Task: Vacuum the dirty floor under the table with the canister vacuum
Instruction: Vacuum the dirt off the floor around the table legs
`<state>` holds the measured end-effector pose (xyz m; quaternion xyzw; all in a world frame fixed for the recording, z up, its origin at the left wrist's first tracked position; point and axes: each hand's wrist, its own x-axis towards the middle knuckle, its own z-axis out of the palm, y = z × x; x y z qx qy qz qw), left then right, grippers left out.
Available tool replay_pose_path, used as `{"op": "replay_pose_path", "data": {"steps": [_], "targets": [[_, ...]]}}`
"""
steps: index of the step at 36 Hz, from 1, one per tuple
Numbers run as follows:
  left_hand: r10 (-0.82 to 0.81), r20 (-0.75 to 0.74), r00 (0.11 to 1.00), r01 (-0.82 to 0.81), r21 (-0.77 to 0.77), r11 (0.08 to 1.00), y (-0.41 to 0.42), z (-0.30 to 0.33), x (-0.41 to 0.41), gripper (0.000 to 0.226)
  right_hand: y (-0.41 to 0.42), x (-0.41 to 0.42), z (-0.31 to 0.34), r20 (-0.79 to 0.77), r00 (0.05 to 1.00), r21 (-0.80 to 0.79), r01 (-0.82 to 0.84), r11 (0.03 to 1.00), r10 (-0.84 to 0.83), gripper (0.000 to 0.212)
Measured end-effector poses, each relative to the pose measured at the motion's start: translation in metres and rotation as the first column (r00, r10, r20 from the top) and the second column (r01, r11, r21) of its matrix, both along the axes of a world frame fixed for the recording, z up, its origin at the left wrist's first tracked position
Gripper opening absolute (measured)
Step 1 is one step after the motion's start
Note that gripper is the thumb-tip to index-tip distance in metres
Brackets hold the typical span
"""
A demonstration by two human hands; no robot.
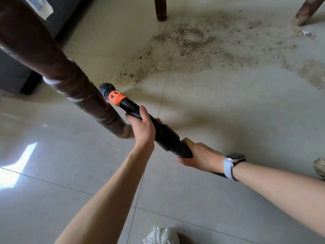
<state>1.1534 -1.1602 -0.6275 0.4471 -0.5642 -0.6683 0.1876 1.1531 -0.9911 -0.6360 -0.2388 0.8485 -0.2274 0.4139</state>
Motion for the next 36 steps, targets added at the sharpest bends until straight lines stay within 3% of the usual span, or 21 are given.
{"op": "replay_pose_path", "data": {"steps": [9, 17, 28, 36], "targets": [[0.017, 0.159, 0.987, -0.013, -0.028, 1.0, 0.001, -0.023, -0.001, 0.049, 0.018, 0.003, -0.008, -0.034, 0.998, 0.089, -0.043, 0.995, 0.046, 0.031], [-0.019, 0.157, 0.987, 0.02, -0.008, 1.0, -0.001, -0.021, -0.003, 0.032, 0.021, 0.01, -0.001, -0.073, 0.996, 0.047, -0.054, 0.997, 0.057, 0.03], [-0.216, 0.151, 0.965, 0.21, 0.057, 0.976, 0.0, 0.009, -0.049, 0.04, 0.01, -0.008, 0.013, -0.148, 0.987, 0.042, 0.064, 0.997, -0.057, 0.033], [-0.212, 0.084, 0.974, 0.212, 0.002, 0.977, 0.018, -0.007, 0.01, 0.027, 0.03, 0.03, 0.004, -0.07, 0.987, 0.083, -0.136, 0.987, 0.142, 0.031]]}}
